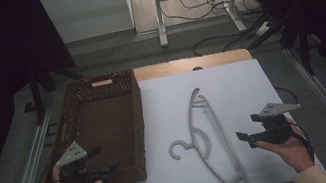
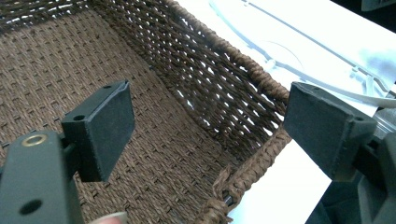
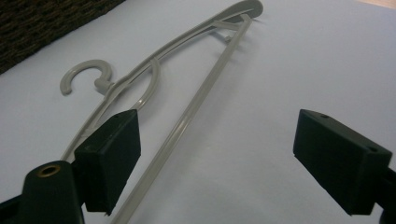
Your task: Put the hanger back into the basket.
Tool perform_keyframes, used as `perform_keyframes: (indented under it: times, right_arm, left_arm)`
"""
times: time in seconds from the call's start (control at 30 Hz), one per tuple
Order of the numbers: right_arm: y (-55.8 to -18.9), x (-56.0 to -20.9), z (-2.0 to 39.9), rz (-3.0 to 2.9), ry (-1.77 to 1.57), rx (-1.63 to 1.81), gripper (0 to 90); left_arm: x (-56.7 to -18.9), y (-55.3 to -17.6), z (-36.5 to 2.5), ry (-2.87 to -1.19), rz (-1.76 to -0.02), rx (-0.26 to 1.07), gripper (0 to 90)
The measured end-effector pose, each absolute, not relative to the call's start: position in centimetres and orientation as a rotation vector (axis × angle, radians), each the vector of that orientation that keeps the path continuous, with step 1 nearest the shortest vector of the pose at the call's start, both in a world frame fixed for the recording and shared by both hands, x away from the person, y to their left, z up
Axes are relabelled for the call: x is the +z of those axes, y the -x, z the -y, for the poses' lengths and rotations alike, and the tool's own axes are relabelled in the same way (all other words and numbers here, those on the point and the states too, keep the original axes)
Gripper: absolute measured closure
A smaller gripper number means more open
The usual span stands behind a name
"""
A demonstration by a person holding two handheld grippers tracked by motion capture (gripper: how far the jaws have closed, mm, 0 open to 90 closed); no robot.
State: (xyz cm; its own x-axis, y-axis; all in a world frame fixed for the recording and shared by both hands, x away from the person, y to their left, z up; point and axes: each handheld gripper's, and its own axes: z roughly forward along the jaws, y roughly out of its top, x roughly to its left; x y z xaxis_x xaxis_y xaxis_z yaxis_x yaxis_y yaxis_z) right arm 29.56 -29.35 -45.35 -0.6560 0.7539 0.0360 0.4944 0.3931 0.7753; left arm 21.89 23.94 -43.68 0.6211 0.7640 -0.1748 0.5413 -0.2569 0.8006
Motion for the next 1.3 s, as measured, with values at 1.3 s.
perform_keyframes:
  times: [1.3]
  right_arm:
    - [-29.4,-44.8,27.7,-2.359,-1.074,1.062,21.2]
  left_arm:
    - [-43.6,-21.5,-23.9,-1.959,-1.040,0.329,17.2]
